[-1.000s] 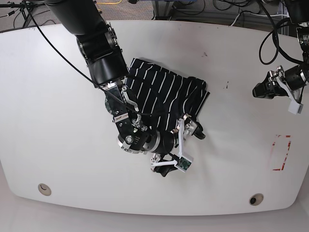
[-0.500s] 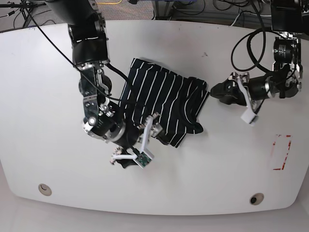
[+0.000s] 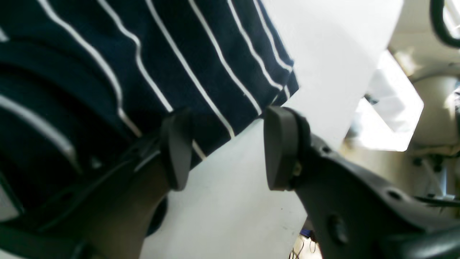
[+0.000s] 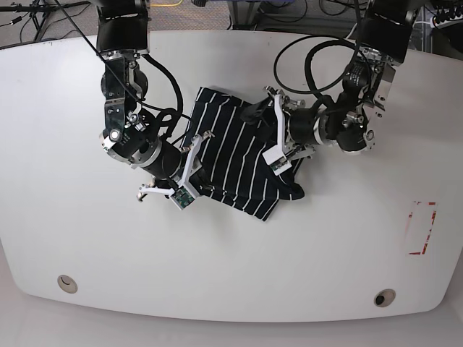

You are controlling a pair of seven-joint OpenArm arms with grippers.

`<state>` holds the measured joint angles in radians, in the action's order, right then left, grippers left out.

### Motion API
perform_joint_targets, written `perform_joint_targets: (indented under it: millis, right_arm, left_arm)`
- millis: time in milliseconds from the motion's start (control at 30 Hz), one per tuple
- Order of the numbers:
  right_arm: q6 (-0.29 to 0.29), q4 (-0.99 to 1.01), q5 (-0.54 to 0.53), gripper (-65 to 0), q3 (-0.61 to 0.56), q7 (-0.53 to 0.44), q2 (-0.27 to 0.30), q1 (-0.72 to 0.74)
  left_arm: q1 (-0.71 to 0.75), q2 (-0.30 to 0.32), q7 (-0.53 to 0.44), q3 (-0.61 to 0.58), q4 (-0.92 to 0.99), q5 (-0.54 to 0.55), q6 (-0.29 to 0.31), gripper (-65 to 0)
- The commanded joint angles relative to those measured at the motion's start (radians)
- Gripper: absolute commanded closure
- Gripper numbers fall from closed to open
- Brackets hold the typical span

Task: Fold the T-shirt properly

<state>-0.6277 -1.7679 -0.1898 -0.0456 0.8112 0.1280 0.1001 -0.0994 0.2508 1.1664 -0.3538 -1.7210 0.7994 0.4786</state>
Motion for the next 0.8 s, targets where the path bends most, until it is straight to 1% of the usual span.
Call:
perform_joint_targets:
  millis: [0, 33, 167, 300, 433, 600, 700, 767]
  right_arm:
    - [0.001, 0.053, -0.018, -12.5, -0.003, -0.065, 0.0, 0.019]
    - [0.001, 0.07, -0.018, -12.5, -0.003, -0.079, 0.0, 0.019]
    - [-0.001, 0.204, -0.01, -12.5, -0.004, -0.203, 0.002, 0.019]
    - [-0.045, 0.314, -0.007, -12.5, 0.0, -0.284, 0.02, 0.036]
    - [-0.07, 0.402, -0.015, -12.4, 0.002, -0.327, 0.043, 0.059]
    - [-0.07, 0.434, -0.017, -12.4, 0.003, -0.359, 0.075, 0.056]
    - [-0.07, 0.432, -0.018, -12.4, 0.003, -0.359, 0.08, 0.031]
    - [-0.07, 0.42, -0.018, -12.4, 0.008, -0.359, 0.08, 0.016]
  left_arm:
    - [-0.021, -0.017, -0.015, -0.006, -0.014, -0.007, 0.004, -29.9]
    - [-0.021, -0.018, -0.016, -0.009, -0.014, -0.013, 0.004, -29.9]
    - [-0.021, -0.021, -0.019, -0.018, -0.007, -0.062, 0.004, -29.9]
    - [-0.026, -0.02, -0.044, -0.021, 0.029, -0.108, 0.004, -29.9]
    - [-0.032, -0.018, -0.076, -0.02, 0.098, -0.159, 0.004, -29.9]
    - [-0.081, -0.018, -0.122, -0.02, 0.244, -0.292, 0.004, -29.9]
    - [-0.11, -0.021, -0.184, -0.021, 0.352, -0.372, 0.006, -29.9]
    - [-0.124, -0.021, -0.224, -0.021, 0.39, -0.4, 0.006, -29.9]
